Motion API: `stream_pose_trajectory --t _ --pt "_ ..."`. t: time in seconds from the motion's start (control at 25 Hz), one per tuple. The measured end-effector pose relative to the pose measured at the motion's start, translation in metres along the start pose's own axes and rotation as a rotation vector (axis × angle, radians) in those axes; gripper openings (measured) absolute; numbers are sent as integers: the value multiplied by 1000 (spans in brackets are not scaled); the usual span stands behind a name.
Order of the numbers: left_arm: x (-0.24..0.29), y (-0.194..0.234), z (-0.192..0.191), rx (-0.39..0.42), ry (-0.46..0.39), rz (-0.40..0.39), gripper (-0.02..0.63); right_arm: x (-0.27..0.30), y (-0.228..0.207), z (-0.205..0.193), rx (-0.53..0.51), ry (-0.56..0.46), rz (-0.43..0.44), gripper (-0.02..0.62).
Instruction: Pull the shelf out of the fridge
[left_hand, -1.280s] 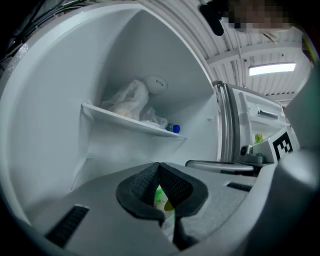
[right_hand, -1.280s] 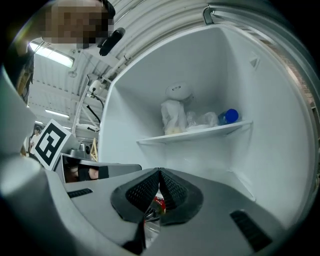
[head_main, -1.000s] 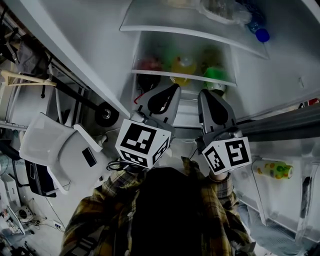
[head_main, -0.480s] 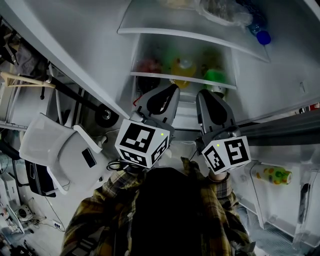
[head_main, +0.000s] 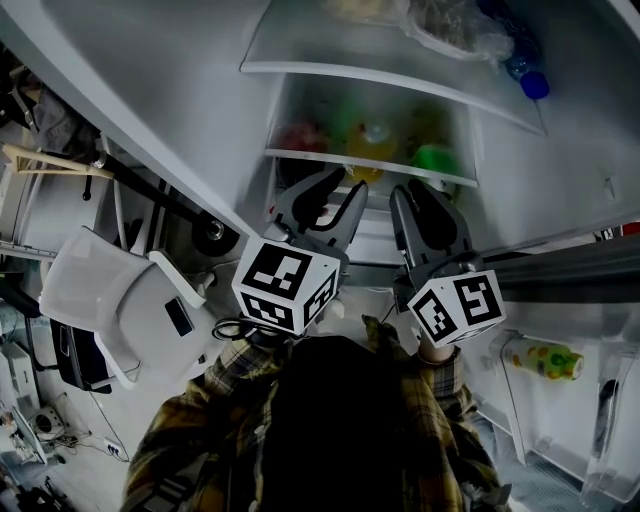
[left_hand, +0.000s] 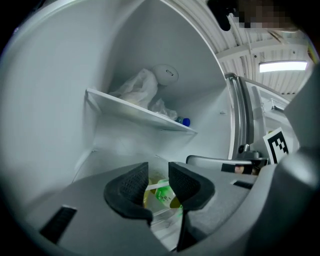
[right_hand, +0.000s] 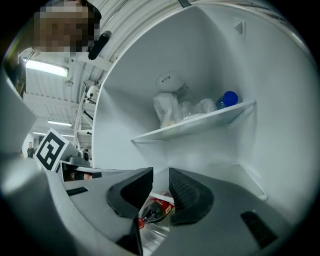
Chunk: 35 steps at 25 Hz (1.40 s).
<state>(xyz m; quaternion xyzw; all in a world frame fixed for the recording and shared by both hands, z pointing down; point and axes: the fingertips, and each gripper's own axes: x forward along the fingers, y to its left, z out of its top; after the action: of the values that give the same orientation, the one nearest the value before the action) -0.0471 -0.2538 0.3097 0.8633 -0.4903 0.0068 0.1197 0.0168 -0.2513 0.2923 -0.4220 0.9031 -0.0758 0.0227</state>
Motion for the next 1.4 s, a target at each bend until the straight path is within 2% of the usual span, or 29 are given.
stream_pose_trajectory --t 0.16,0.28,0.88,1.08,1.28,1.4 --pt "6 2 -6 -25 27 -8 143 4 -4 -7 15 31 0 127" --pt "11 5 -13 -48 49 -15 163 7 -11 -17 63 54 -3 146" --pt "38 28 -68 -179 183 7 173 22 -55 -74 221 154 -78 147" --pt "48 33 -81 -290 189 -4 173 27 -67 -89 282 166 -92 147" --pt "57 38 -86 -299 188 16 172 32 -75 -98 358 160 -85 147" --pt "62 41 -87 -364 171 8 173 37 -76 -97 414 143 -71 147"
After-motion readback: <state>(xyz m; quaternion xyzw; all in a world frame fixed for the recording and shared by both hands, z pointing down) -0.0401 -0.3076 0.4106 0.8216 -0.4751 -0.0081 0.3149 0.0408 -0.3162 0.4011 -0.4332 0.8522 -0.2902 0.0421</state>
